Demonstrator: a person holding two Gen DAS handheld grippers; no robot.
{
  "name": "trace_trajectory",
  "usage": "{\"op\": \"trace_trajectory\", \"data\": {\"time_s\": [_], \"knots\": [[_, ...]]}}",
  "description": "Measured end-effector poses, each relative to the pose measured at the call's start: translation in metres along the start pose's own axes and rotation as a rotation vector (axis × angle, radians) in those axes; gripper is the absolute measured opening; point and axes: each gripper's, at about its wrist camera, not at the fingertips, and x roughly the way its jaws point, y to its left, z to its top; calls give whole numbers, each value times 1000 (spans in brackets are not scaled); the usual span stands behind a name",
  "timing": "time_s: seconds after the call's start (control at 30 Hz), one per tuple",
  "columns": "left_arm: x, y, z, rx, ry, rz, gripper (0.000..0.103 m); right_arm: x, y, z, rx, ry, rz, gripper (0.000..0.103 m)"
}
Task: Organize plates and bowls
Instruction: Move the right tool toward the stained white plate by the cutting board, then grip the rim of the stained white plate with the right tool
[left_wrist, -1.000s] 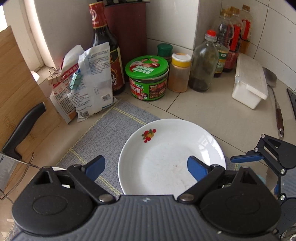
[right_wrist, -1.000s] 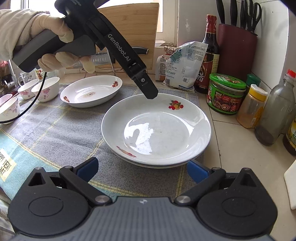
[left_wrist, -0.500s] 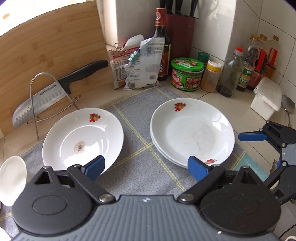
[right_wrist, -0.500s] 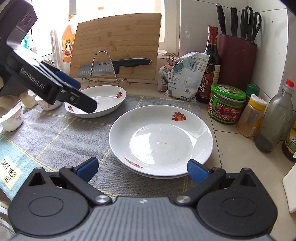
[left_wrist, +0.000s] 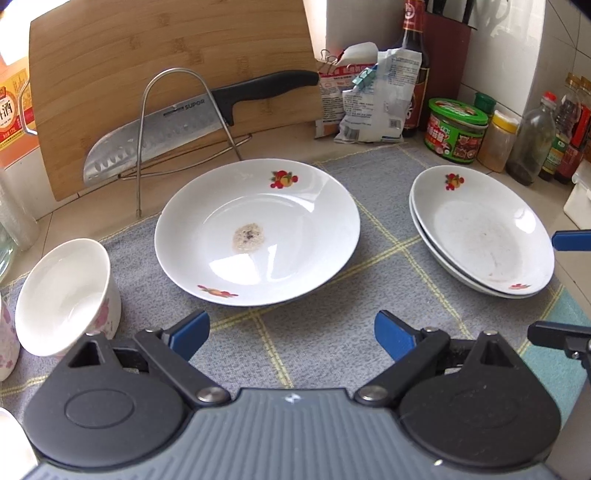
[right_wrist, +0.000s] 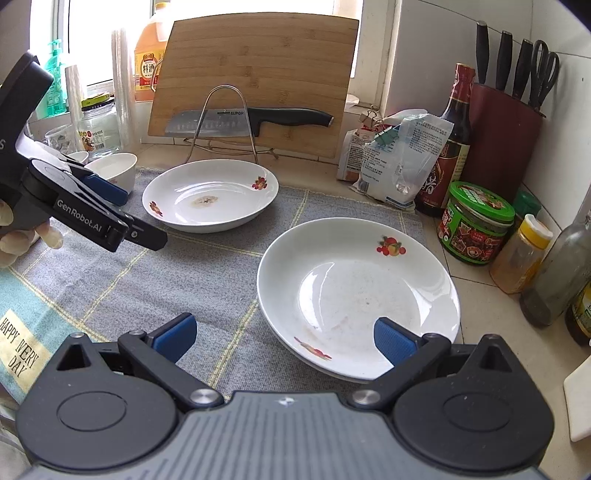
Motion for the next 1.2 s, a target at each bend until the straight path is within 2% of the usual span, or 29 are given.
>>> {"op": "trace_trajectory", "data": {"time_s": [0.2,0.3,0.43,0.6,0.77,0.87,1.2], "knots": [[20,12,-12,28,1,30,96,17,15,24,15,31,-20,103],[30,12,-14,41,5,17,96,28,20,35,37,48,-19,103],[38,18,-13,-1,21,-10,96,40,25,49,33,51,-18,103],[44,25,-12,-28,-2,-7,96,60,20,65,10,54,46,103],[50,27,-6,-5,3,-19,103,90,7,86,-8,68,120,103],[54,29,-3,-10,-5,-20,103,109,2,101,-25,80,187,103],[62,28,3,-49,-40,13,103,186,-15,152,-51,202,326,103]]}}
